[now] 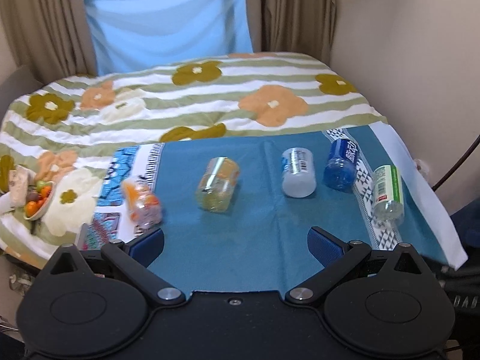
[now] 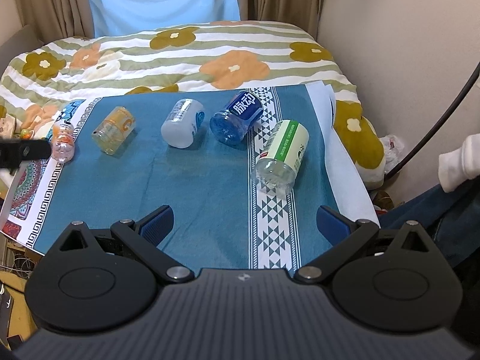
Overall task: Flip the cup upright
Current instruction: 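Reach the left gripper to the white cup lying on its side and close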
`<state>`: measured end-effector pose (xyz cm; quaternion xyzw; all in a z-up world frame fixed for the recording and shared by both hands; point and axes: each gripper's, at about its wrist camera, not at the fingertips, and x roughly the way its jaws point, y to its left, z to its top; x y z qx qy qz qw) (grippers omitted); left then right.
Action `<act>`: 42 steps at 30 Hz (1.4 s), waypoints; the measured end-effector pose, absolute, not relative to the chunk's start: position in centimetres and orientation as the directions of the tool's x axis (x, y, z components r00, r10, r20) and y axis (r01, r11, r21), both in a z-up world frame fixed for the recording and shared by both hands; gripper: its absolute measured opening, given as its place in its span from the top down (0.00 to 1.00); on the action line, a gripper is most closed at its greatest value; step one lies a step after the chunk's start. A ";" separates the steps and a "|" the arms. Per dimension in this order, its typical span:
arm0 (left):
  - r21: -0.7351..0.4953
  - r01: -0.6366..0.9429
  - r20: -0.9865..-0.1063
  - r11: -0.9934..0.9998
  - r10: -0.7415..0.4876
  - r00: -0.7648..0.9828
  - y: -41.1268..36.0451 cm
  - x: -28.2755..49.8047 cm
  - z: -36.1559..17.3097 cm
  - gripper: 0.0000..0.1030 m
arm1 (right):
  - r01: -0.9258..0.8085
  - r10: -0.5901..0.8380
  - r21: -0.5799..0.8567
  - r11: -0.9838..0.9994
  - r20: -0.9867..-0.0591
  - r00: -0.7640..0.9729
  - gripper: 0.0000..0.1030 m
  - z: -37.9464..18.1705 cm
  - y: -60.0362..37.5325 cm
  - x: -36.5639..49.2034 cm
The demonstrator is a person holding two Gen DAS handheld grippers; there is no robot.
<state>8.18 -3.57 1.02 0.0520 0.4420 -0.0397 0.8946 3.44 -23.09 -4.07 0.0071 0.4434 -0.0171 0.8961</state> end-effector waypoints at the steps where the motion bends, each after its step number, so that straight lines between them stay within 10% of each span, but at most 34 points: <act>1: 0.057 0.124 -0.799 0.991 -0.029 0.601 -4.0 9.0 0.9 0.00 | 0.035 -0.023 -0.002 0.999 -0.797 0.604 0.00 -4.3 -23.3 3.7; 42: 0.092 0.325 -0.961 0.941 -0.001 0.275 -15.9 30.6 -14.9 0.09 | 0.071 0.010 0.046 0.996 -0.899 0.438 0.00 -13.9 -29.6 12.2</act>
